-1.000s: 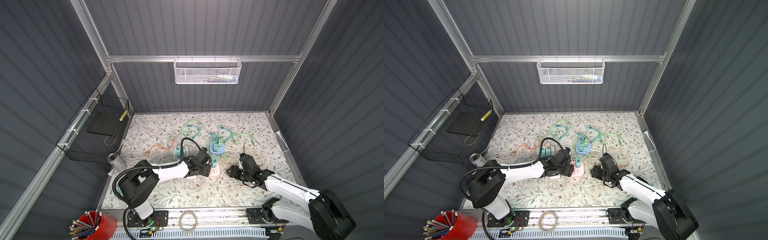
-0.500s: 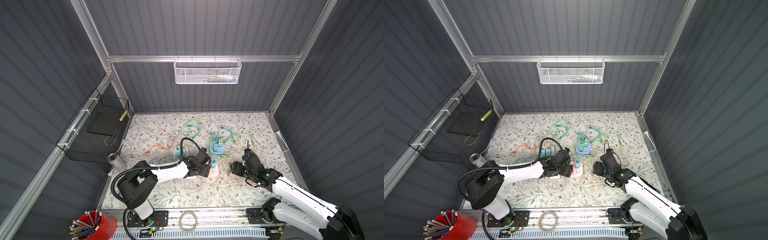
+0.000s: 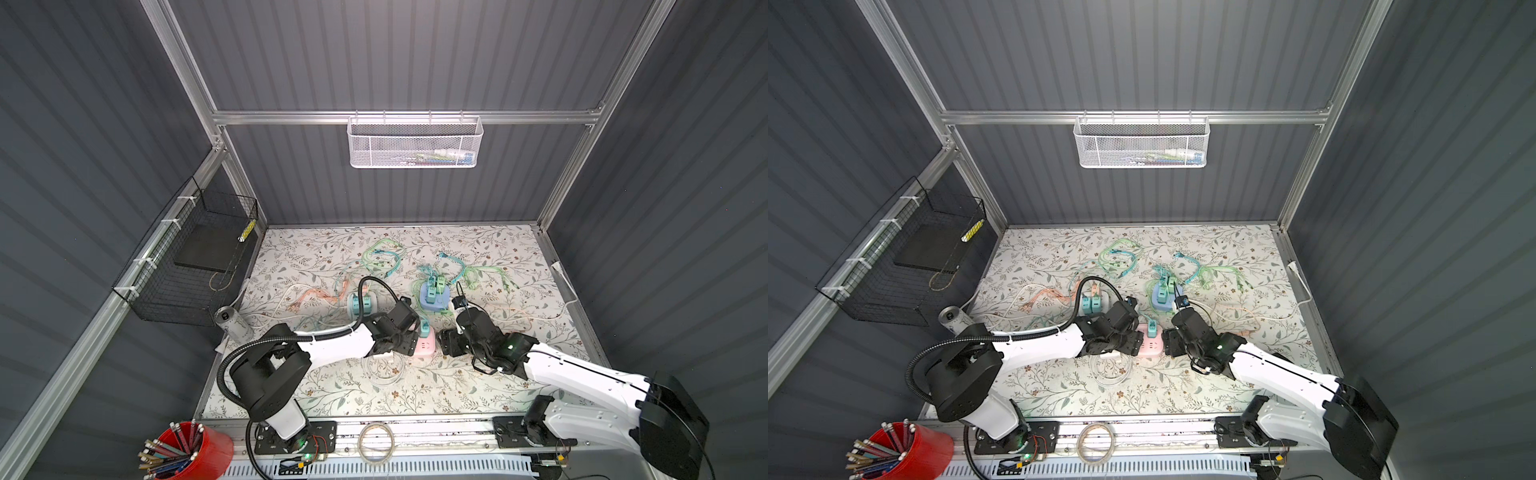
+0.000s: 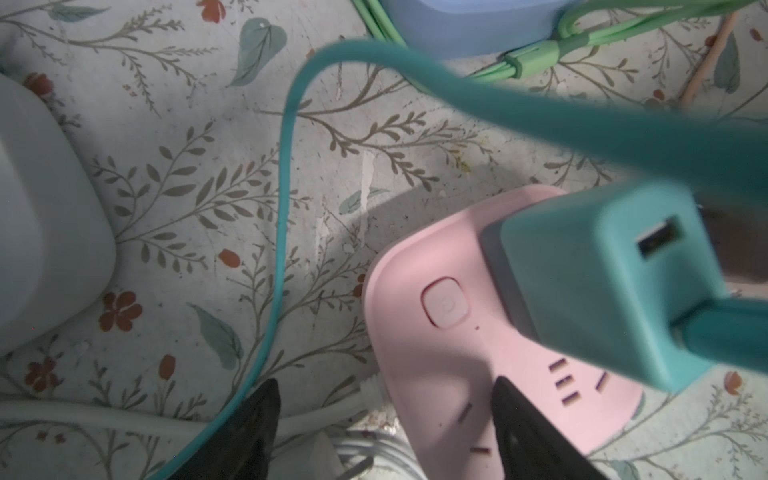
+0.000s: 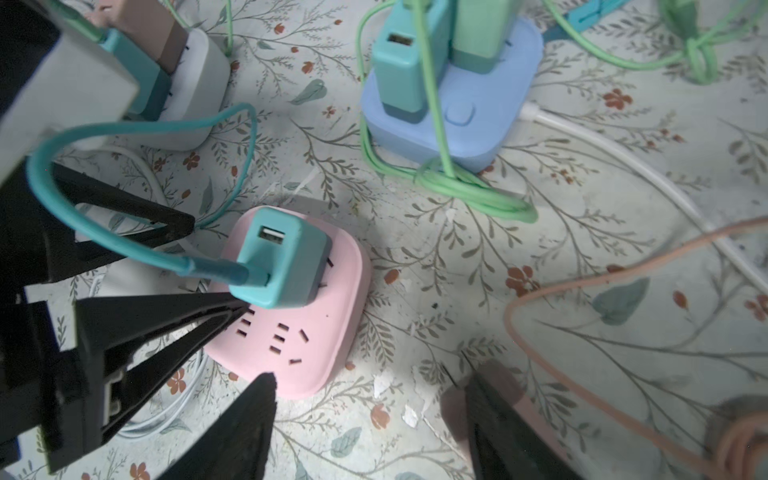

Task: Pull the plug off the socket
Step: 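Move the right gripper over the teal charger plugged into the pink strip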

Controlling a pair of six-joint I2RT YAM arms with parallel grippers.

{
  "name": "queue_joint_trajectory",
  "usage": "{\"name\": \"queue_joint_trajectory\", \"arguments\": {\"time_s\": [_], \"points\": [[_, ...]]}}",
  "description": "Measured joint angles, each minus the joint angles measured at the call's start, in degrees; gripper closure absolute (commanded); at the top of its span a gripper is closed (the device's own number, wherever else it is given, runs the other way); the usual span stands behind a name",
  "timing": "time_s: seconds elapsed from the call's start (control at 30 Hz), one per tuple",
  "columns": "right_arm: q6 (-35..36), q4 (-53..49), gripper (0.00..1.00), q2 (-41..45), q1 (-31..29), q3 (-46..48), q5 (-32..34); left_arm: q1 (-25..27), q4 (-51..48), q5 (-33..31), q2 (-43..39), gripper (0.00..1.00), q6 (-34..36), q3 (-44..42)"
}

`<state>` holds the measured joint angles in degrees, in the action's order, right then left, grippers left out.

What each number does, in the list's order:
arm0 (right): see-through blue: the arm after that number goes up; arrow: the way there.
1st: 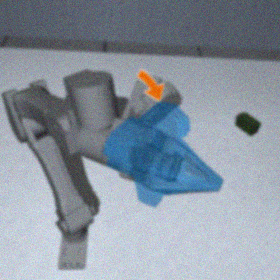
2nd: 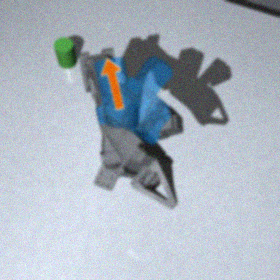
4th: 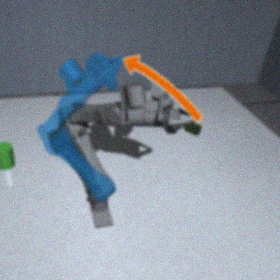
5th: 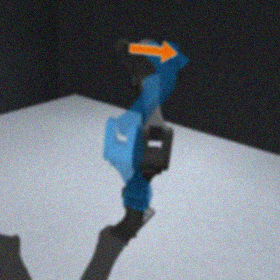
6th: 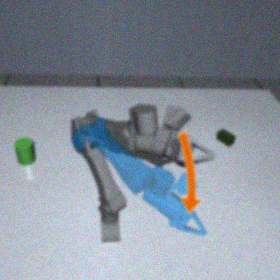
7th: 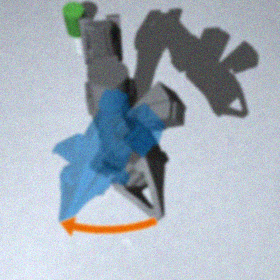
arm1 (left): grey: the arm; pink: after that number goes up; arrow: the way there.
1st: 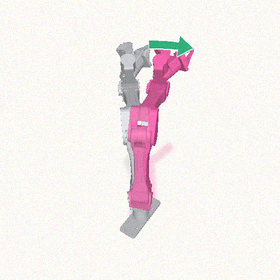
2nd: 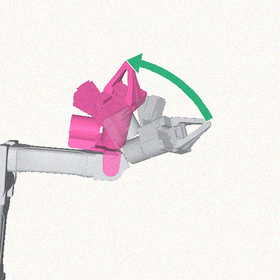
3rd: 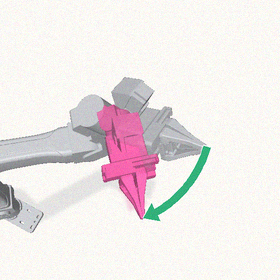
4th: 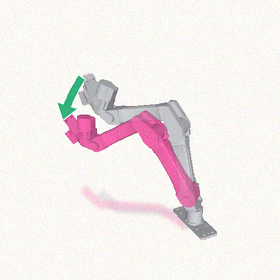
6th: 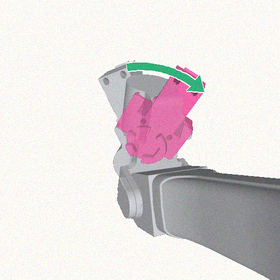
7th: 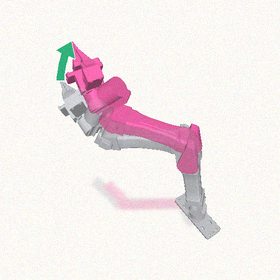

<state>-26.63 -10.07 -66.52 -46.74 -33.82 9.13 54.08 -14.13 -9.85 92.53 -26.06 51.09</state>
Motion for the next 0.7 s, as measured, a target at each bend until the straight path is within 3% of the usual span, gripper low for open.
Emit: {"name": "queue_joint_trajectory", "arguments": {"time_s": [0.3,0.7], "points": [[11.0,5.4,0.23,-7.5,-0.2,-1.0,-4.0,0.0,0.0,1.6,-0.4,0.20,0.4,-0.5],[16.6,9.7,0.26,-9.0,0.0,-1.1,-9.1,-0.2,-0.1,4.9,-1.1,0.22,2.9,-1.1]]}}
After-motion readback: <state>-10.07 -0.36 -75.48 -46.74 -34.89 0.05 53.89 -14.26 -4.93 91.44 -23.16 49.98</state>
